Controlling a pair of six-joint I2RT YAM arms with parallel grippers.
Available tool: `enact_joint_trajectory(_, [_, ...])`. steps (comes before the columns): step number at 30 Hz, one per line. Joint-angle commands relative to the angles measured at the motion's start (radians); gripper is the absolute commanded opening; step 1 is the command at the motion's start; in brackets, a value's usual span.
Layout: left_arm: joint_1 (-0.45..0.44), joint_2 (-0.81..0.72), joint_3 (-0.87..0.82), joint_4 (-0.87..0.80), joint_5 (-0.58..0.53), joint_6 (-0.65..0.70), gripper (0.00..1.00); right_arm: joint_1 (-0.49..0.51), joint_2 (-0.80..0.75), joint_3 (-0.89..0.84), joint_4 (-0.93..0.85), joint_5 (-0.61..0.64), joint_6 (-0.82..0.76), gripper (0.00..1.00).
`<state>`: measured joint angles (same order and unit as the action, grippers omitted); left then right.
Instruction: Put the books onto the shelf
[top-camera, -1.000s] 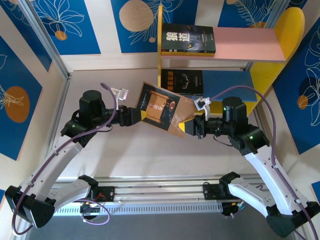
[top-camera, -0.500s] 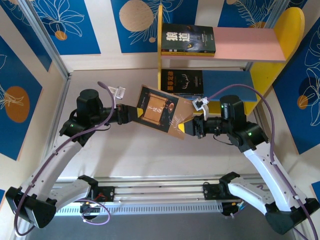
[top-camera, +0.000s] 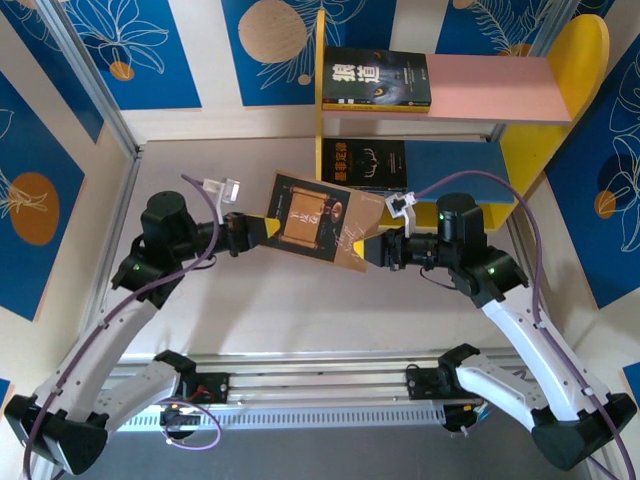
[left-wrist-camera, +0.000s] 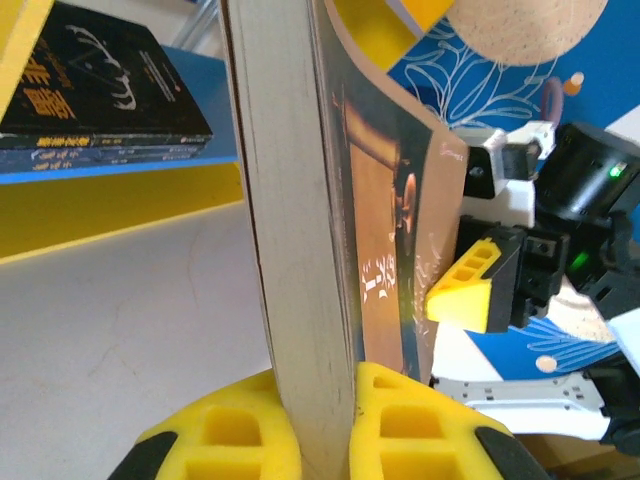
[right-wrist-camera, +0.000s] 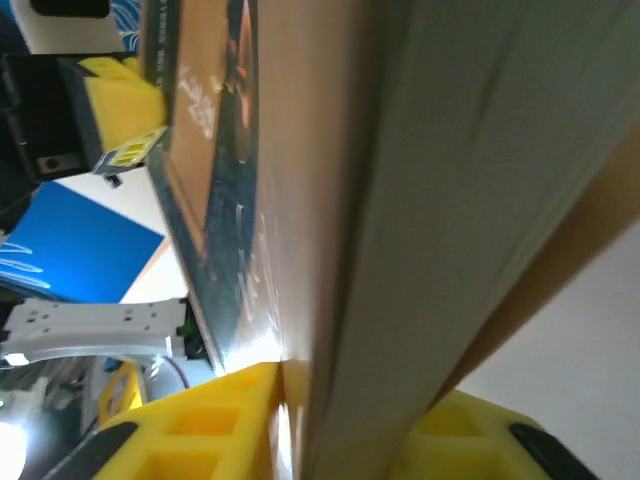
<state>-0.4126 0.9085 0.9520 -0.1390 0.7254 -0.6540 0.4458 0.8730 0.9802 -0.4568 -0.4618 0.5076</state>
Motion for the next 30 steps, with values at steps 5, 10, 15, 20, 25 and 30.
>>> enact_joint_trajectory(5, [0.001, -0.053, -0.056, 0.280, -0.054, -0.120, 0.00, 0.007, -0.092, -0.131, 0.220, 0.162, 0.237, 0.44])
enact_joint_trajectory(10, [0.001, -0.061, -0.058, 0.303, -0.053, -0.124, 0.00, 0.007, -0.103, -0.168, 0.258, 0.184, 0.293, 0.58])
enact_joint_trajectory(15, [0.002, -0.069, -0.068, 0.339, -0.050, -0.138, 0.00, 0.009, -0.083, -0.178, 0.307, 0.164, 0.321, 0.61])
enact_joint_trajectory(20, [0.001, -0.061, -0.087, 0.392, -0.045, -0.165, 0.00, 0.011, -0.046, -0.153, 0.351, 0.125, 0.336, 0.56])
enact_joint_trajectory(25, [0.001, -0.037, -0.127, 0.507, -0.021, -0.227, 0.00, 0.018, -0.017, -0.119, 0.383, 0.094, 0.343, 0.44])
enact_joint_trajectory(30, [0.001, -0.036, -0.154, 0.547, -0.036, -0.235, 0.00, 0.022, -0.002, -0.104, 0.408, 0.060, 0.359, 0.35])
